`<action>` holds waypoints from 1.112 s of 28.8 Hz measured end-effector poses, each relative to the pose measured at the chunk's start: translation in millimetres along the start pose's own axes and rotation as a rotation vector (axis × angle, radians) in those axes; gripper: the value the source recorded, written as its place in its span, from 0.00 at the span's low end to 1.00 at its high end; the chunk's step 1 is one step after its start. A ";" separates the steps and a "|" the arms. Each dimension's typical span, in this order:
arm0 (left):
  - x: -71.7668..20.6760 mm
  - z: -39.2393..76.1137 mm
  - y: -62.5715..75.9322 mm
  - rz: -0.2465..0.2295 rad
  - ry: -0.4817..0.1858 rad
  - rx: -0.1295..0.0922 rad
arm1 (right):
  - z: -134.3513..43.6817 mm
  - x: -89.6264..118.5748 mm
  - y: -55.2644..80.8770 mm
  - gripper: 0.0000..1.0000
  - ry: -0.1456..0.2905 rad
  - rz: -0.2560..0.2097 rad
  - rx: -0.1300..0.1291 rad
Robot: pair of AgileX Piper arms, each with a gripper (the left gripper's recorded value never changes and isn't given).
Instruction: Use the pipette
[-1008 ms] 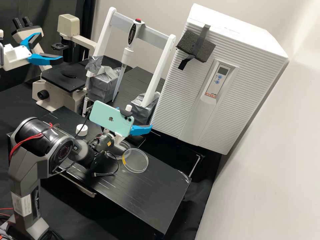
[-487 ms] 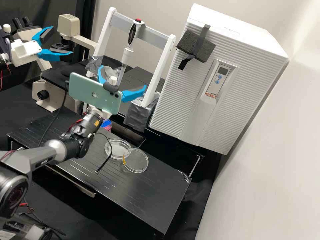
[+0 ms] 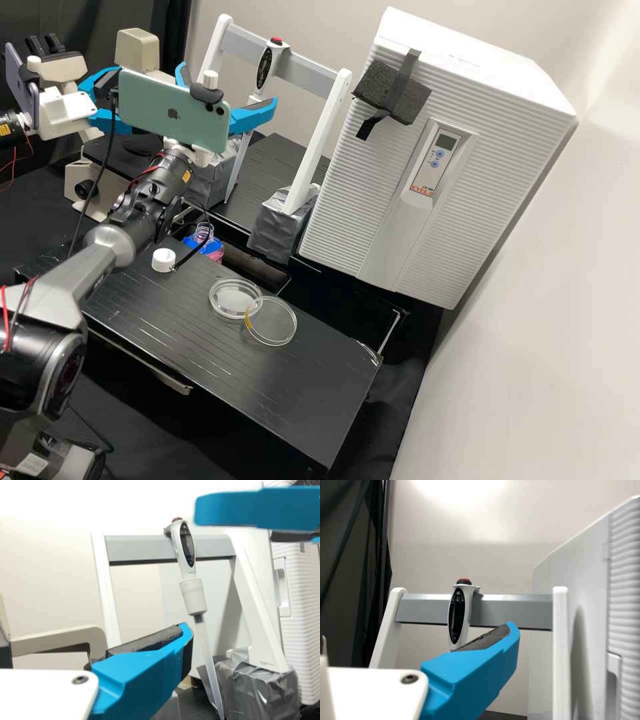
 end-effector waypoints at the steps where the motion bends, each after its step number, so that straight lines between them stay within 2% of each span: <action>1: 0.2 0.0 0.4 0.001 0.000 0.000 | -1.0 4.9 -0.6 1.00 -0.009 -0.004 0.001; 4: 0.4 0.1 0.7 0.002 0.000 0.000 | -0.3 18.4 -2.1 1.00 -0.036 -0.011 -0.007; 8: 0.3 -0.5 0.8 0.003 0.001 0.001 | 5.7 34.7 -8.7 1.00 -0.083 -0.034 0.002; 10: 0.2 -1.6 0.9 0.002 0.003 -0.001 | 9.6 43.0 -13.0 1.00 -0.100 -0.058 -0.013; 14: -1.7 -8.3 2.5 0.002 0.014 0.016 | 18.4 53.2 -17.5 1.00 -0.135 -0.077 -0.011; 17: -4.5 -12.3 6.9 0.012 0.027 0.003 | 26.5 59.8 -20.7 1.00 -0.162 -0.081 -0.019; 20: -7.3 -14.7 7.0 0.010 0.036 -0.003 | 32.3 66.3 -21.6 1.00 -0.178 -0.087 -0.054; 23: -8.4 -16.1 5.7 0.005 0.040 -0.005 | 36.9 70.5 -21.4 1.00 -0.191 -0.083 -0.053; 24: -8.5 -16.9 5.8 0.005 0.043 -0.006 | 37.4 71.4 -20.5 0.00 -0.193 -0.082 -0.055; 28: -8.7 -16.9 5.5 0.004 0.043 -0.020 | 40.6 76.7 -20.9 0.00 -0.201 -0.076 -0.062; 30: -10.0 -19.2 4.8 0.001 0.050 -0.020 | 41.2 79.1 -21.6 0.00 -0.200 -0.076 -0.077; 32: -11.9 -21.1 3.3 -0.005 0.056 -0.028 | 42.5 80.8 -22.5 0.00 -0.206 -0.076 -0.082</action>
